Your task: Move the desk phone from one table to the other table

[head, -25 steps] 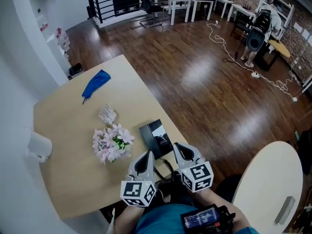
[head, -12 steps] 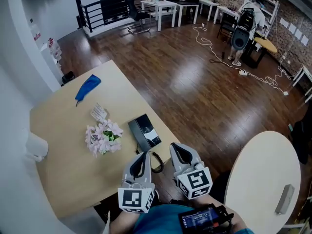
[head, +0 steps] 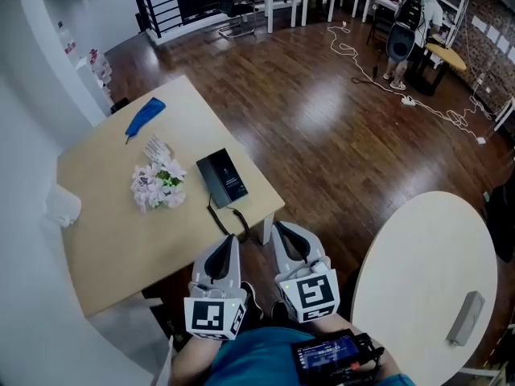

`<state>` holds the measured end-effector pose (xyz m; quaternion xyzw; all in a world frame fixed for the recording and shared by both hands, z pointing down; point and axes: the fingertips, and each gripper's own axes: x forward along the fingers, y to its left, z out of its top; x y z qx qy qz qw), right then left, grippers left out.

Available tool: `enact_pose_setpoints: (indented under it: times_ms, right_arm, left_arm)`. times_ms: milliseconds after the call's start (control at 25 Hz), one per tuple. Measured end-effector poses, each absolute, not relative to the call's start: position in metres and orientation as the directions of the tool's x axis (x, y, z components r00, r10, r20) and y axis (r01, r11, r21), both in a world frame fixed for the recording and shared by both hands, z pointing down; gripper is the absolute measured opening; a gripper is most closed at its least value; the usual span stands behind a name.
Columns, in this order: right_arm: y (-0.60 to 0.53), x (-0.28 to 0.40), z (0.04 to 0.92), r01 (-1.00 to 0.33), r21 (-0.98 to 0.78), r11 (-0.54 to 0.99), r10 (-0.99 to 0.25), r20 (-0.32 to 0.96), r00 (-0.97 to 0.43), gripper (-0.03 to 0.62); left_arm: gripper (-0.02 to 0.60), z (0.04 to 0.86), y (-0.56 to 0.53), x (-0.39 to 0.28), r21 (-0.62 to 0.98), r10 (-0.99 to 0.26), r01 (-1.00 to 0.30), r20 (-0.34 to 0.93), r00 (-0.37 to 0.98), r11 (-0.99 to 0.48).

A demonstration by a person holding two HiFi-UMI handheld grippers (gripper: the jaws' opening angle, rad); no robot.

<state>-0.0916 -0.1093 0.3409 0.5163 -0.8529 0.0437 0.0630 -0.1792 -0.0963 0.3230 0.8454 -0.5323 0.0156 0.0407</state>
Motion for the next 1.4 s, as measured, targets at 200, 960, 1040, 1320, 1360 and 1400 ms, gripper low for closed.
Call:
enact_pose_setpoints:
  times_ms: [200, 960, 1040, 1320, 1360, 1400]
  right_arm:
    - [-0.084, -0.078, 0.351, -0.891, -0.043, 0.452, -0.878, 0.156, -0.453, -0.011]
    - [-0.023, -0.132, 0.387, -0.917, -0.041, 0.397, -0.878, 0.273, -0.393, -0.009]
    - [-0.017, -0.135, 0.388, -0.921, -0.036, 0.387, -0.881, 0.279, -0.381, -0.009]
    - [-0.012, -0.137, 0.387, -0.931, -0.008, 0.364, -0.895, 0.274, -0.352, -0.011]
    - [-0.011, -0.136, 0.386, -0.932, -0.005, 0.362, -0.897, 0.272, -0.349, -0.011]
    - [-0.01, -0.136, 0.385, -0.933, -0.001, 0.359, -0.899, 0.267, -0.347, -0.011]
  left_arm:
    - [0.015, 0.325, -0.069, -0.173, 0.026, -0.921, -0.923, 0.069, 0.384, -0.383]
    - [0.015, 0.371, -0.02, -0.232, 0.045, -0.869, -0.888, 0.185, 0.458, -0.458]
    - [0.015, 0.372, -0.019, -0.231, 0.055, -0.857, -0.875, 0.182, 0.482, -0.481]
    - [0.014, 0.38, -0.023, -0.236, 0.06, -0.849, -0.869, 0.19, 0.493, -0.491]
    - [0.015, 0.381, -0.023, -0.236, 0.059, -0.848, -0.869, 0.193, 0.493, -0.492]
    - [0.014, 0.381, -0.022, -0.235, 0.057, -0.847, -0.868, 0.193, 0.495, -0.494]
